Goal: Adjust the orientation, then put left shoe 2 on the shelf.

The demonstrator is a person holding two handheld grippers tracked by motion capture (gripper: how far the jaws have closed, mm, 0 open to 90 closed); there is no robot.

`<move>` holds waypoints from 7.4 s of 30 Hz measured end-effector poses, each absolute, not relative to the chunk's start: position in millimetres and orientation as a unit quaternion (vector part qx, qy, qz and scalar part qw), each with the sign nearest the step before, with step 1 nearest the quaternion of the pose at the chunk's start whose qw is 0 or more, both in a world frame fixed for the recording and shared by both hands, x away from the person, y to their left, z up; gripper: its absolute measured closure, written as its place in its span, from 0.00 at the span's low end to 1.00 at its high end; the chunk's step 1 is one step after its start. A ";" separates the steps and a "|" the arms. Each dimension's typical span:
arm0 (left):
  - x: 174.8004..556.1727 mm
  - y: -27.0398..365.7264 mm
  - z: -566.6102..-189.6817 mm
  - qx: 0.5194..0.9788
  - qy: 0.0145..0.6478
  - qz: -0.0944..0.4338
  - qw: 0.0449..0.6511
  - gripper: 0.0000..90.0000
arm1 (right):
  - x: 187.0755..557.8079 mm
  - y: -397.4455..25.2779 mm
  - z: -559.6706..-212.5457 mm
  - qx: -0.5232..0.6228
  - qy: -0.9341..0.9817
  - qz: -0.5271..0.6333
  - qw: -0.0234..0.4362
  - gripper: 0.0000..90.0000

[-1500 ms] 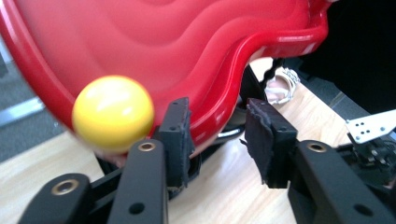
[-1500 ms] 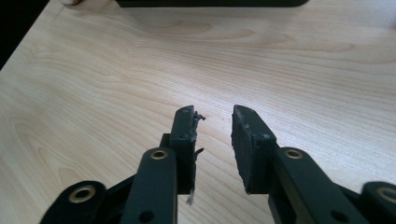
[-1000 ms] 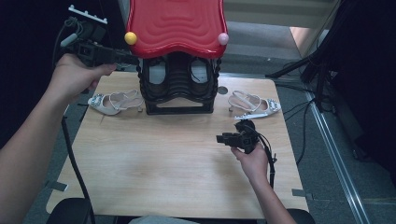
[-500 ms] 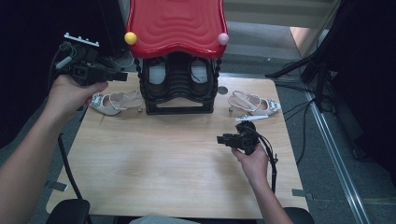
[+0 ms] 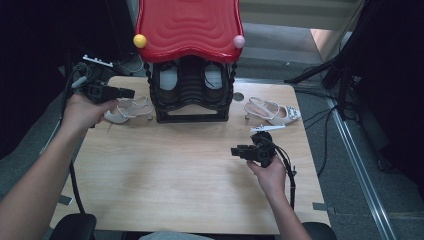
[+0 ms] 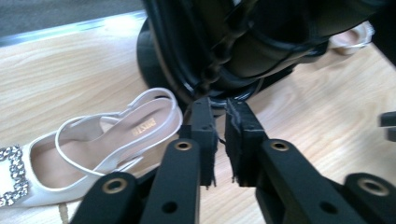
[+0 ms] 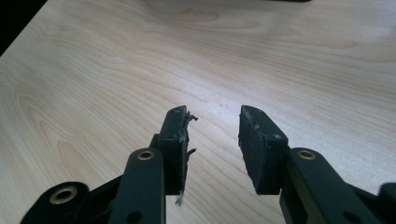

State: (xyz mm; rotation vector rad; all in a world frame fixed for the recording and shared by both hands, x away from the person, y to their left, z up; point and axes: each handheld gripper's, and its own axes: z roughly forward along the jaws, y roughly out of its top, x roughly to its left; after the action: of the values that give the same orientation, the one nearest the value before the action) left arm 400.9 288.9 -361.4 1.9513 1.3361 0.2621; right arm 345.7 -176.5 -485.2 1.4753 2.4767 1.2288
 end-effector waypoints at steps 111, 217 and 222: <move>441.0 350.0 -478.5 0.722 0.646 -0.005 0.246 0.04 | 345.3 -176.9 -487.1 0.473 0.792 0.385 0.012 0.71; 458.8 353.9 -346.3 0.674 0.675 0.017 0.301 0.40 | 347.9 -179.3 -486.7 0.484 0.783 0.391 0.010 0.69; 462.3 349.1 -312.9 0.675 0.667 0.032 0.315 0.40 | 347.7 -178.6 -486.8 0.482 0.784 0.391 0.009 0.69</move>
State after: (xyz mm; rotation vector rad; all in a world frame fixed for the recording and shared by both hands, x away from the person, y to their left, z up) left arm 462.3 349.1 -312.9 1.7784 1.7574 0.0855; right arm 347.7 -178.6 -486.8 1.5066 2.4487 1.2229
